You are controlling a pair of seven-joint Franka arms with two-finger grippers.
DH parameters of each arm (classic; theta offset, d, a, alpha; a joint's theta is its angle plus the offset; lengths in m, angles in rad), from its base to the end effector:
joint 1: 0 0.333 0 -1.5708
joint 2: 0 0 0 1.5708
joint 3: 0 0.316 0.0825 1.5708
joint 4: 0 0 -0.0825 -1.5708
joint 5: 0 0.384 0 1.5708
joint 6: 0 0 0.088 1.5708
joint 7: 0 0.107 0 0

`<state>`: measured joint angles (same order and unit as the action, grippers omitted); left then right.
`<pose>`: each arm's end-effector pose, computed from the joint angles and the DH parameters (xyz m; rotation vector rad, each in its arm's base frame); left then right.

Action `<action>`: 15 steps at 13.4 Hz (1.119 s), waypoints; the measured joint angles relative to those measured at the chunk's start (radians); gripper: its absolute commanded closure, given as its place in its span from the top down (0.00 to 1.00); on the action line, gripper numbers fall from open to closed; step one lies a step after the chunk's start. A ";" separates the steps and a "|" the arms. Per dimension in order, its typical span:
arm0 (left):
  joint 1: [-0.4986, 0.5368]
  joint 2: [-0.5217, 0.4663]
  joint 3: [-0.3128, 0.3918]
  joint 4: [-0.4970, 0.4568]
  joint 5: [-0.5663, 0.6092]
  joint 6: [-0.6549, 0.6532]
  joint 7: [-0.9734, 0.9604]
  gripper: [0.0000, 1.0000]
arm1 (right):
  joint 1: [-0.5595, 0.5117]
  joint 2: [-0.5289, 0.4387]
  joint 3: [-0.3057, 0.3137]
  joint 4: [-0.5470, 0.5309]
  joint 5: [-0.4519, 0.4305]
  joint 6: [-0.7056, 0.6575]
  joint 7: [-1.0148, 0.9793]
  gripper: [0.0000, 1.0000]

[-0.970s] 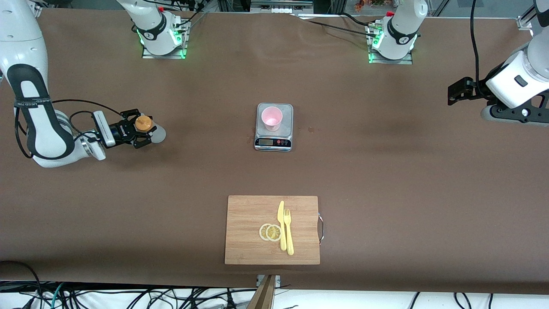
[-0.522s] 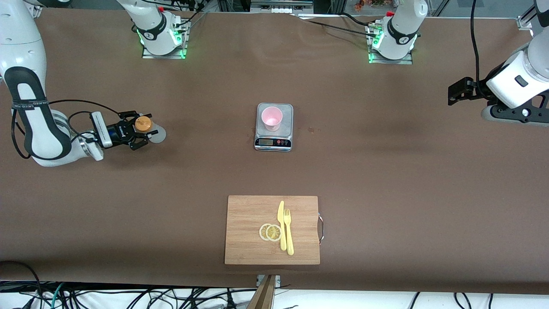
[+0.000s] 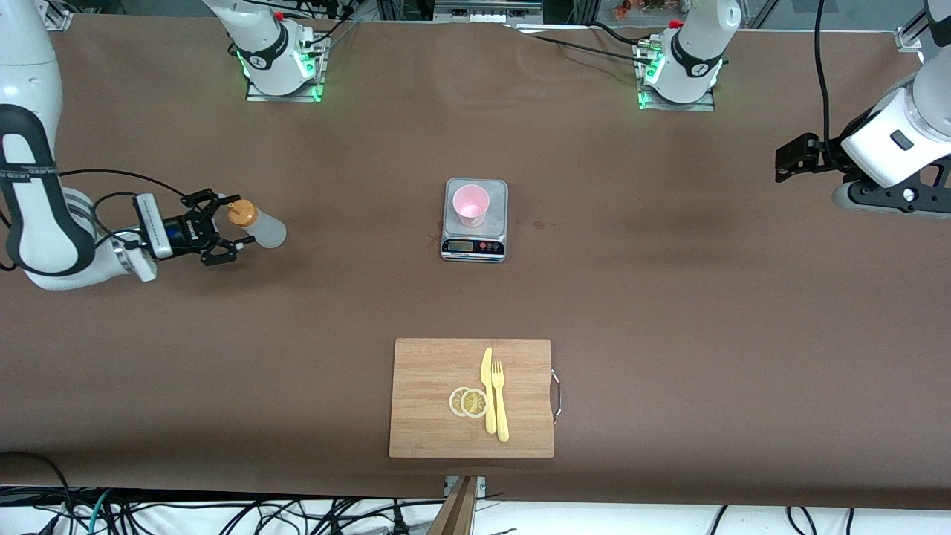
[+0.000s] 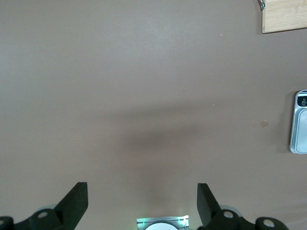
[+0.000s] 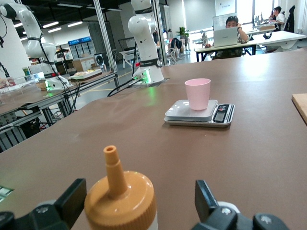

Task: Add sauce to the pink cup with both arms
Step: 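Lower the bottle upright onto the table with the right gripper, then open the right gripper and withdraw it from the bottle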

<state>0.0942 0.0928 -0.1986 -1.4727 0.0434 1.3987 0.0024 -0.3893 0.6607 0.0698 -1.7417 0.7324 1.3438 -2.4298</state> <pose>0.5615 -0.0481 0.6054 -3.0937 0.1604 0.2538 0.5508 -0.0973 0.2003 -1.1504 -1.5356 -0.6294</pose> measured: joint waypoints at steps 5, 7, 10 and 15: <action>0.000 0.000 0.000 0.000 0.000 0.000 0.000 1.00 | -0.053 -0.066 -0.005 0.028 -0.117 -0.003 0.035 1.00; 0.000 0.000 0.000 0.000 0.000 0.000 0.000 1.00 | -0.057 -0.119 -0.010 0.057 -0.163 -0.004 0.111 1.00; 0.000 0.000 0.002 0.000 0.000 0.000 0.000 1.00 | -0.057 -0.264 -0.012 0.073 -0.236 -0.004 0.296 1.00; 0.000 0.000 0.002 0.000 0.000 0.016 0.000 1.00 | -0.008 -0.446 -0.003 0.069 -0.313 0.022 0.634 1.00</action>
<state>0.0946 0.0929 -0.1970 -1.4727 0.0435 1.4151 0.0024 -0.3970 0.2145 0.0666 -1.6725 0.4195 1.3654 -1.7953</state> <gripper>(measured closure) 0.000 0.000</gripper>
